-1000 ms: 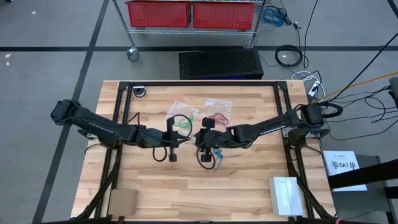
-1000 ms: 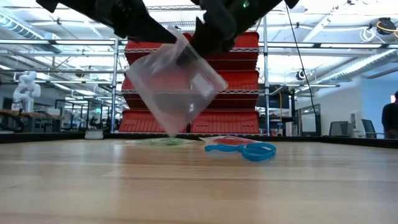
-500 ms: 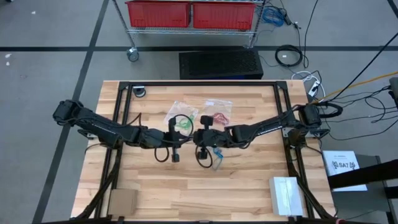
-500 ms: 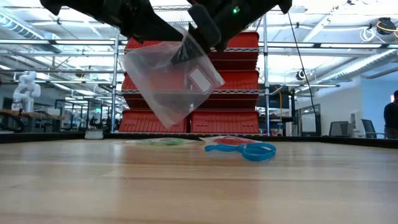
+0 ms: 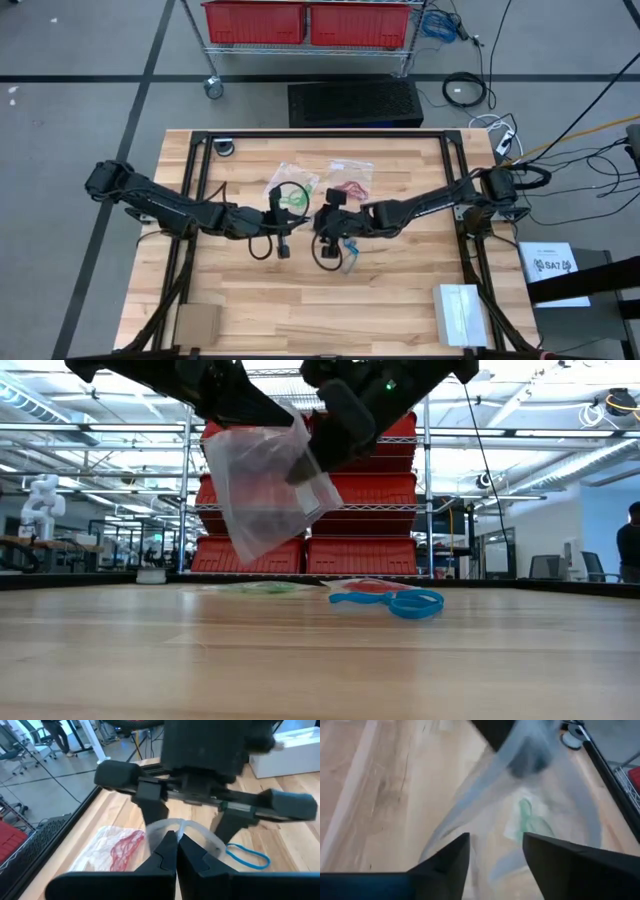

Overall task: Sort rubber bands
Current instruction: Open the bottom transparent zip bag, then put the blue rubber band into the bottom transparent zip bag

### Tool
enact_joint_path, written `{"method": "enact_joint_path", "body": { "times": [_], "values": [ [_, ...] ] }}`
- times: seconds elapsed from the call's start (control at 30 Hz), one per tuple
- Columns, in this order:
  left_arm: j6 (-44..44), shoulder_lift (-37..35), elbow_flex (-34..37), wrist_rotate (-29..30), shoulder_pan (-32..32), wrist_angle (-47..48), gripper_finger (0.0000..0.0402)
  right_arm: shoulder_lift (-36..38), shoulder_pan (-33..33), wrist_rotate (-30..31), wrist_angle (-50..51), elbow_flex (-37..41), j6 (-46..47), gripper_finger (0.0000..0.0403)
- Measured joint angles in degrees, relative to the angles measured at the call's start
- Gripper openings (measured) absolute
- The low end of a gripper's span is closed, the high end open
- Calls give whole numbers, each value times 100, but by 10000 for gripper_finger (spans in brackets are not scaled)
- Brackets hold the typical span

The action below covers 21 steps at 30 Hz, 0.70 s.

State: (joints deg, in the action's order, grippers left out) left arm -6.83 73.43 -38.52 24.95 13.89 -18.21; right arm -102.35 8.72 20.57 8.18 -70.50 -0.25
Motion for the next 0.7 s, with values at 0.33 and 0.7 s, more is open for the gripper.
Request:
{"method": "enact_joint_path", "body": {
  "times": [0.33,0.7],
  "values": [
    [7,-4,0,-2,2,260,1,903,105,9,704,0,-60,209],
    [4,-4,0,65,0,453,1,1694,869,-342,2482,0,219,212]
  ]
}}
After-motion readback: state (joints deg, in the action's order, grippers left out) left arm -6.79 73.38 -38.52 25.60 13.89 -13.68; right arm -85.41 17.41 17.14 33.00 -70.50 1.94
